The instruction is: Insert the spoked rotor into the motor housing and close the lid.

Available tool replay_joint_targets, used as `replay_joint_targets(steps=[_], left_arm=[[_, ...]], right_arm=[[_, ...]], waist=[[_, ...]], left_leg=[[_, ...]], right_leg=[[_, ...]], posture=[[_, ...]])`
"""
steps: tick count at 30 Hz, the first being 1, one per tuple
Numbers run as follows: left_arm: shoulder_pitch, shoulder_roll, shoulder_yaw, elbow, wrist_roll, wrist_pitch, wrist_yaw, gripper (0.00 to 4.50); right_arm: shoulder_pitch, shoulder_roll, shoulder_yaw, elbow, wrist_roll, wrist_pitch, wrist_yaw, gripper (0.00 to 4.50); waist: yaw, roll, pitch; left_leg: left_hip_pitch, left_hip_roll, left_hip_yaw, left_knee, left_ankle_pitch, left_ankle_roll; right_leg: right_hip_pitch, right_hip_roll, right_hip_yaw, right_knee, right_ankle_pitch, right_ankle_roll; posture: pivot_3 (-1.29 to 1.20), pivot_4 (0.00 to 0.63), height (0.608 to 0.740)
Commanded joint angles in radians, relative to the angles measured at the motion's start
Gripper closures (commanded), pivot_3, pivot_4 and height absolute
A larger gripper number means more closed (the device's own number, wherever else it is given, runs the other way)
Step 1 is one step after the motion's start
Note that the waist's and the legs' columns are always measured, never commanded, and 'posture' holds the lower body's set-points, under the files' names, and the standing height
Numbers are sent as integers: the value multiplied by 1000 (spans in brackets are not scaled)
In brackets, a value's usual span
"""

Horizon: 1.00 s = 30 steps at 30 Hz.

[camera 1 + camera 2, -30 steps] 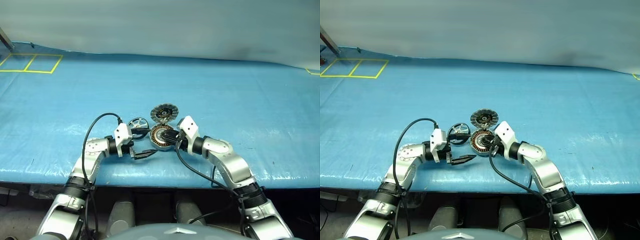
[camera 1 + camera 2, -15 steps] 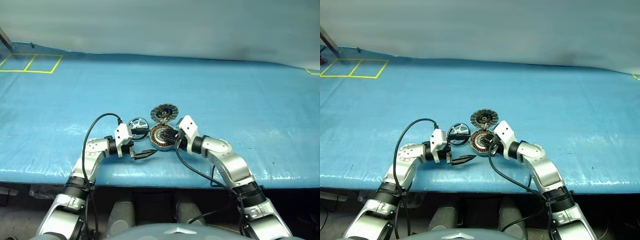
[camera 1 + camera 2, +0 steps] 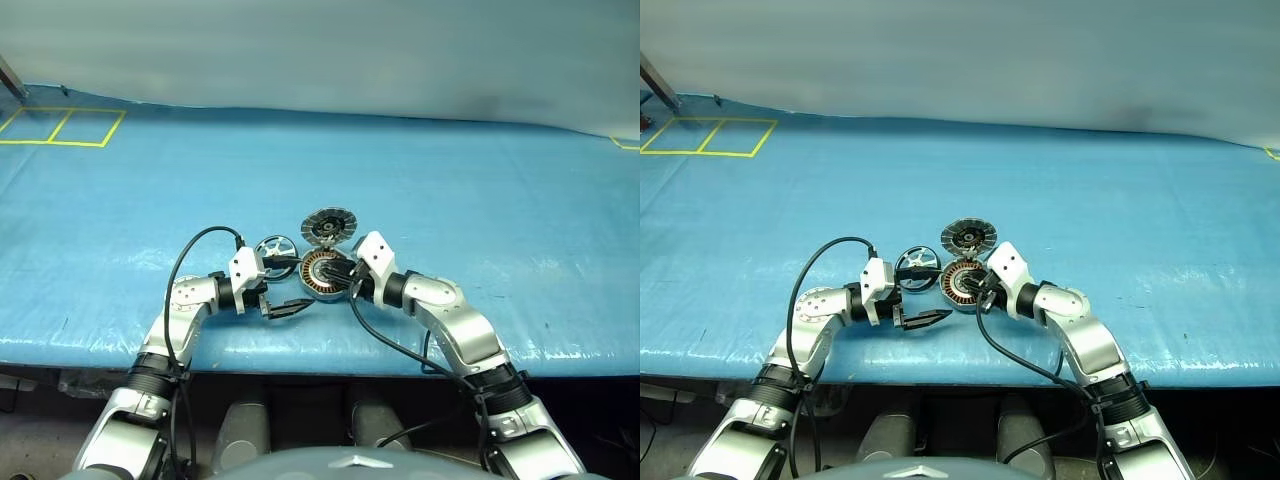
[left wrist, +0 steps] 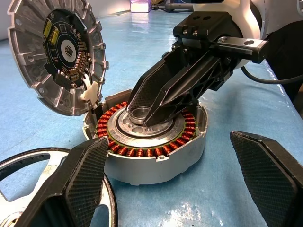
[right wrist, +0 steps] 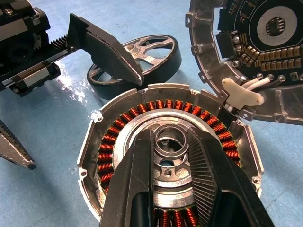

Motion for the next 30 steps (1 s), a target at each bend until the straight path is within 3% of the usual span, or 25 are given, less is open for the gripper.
replay_joint_targets(steps=[1, 2, 5, 19, 22, 25, 30], left_arm=[[-12, 3, 7, -7, 0, -22, 1, 0], [-10, 4, 7, -8, 0, -22, 1, 0], [-9, 5, 7, -9, 1, -22, 2, 0], [-8, 3, 5, -6, 5, -25, 6, 0], [-8, 3, 4, -6, 7, -25, 7, 0], [-8, 4, 3, -5, 8, -24, 9, 0], [-6, 5, 3, -8, 12, -27, 13, 0]], right_arm=[[-7, -7, -6, -21, 8, 3, 12, 3807], [-6, -7, -6, -23, 8, 4, 12, 3807], [-4, -6, -6, -26, 3, -1, 6, 2857], [-18, 16, -30, -47, 27, -13, -4, 2857], [-23, 21, -32, -41, 30, -17, -5, 3449], [-27, 26, -33, -32, 29, -19, -7, 4450], [-27, 34, -33, -5, 24, -25, -10, 4484]], waist=[[0, 0, 0], [0, 0, 0], [0, 0, 0], [0, 0, 0], [0, 0, 0], [0, 0, 0], [0, 0, 0]], left_leg=[[0, 0, 0, 0, 0, 0], [0, 0, 0, 0, 0, 0], [0, 0, 0, 0, 0, 0], [0, 0, 0, 0, 0, 0], [0, 0, 0, 0, 0, 0], [0, 0, 0, 0, 0, 0], [0, 0, 0, 0, 0, 0]], right_leg=[[0, 0, 0, 0, 0, 0], [0, 0, 0, 0, 0, 0], [0, 0, 0, 0, 0, 0], [0, 0, 0, 0, 0, 0], [0, 0, 0, 0, 0, 0], [0, 0, 0, 0, 0, 0], [0, 0, 0, 0, 0, 0]], posture=[[0, 150, 740], [0, 150, 740], [0, 150, 740], [0, 150, 740], [0, 150, 740], [0, 150, 740], [0, 150, 740]])
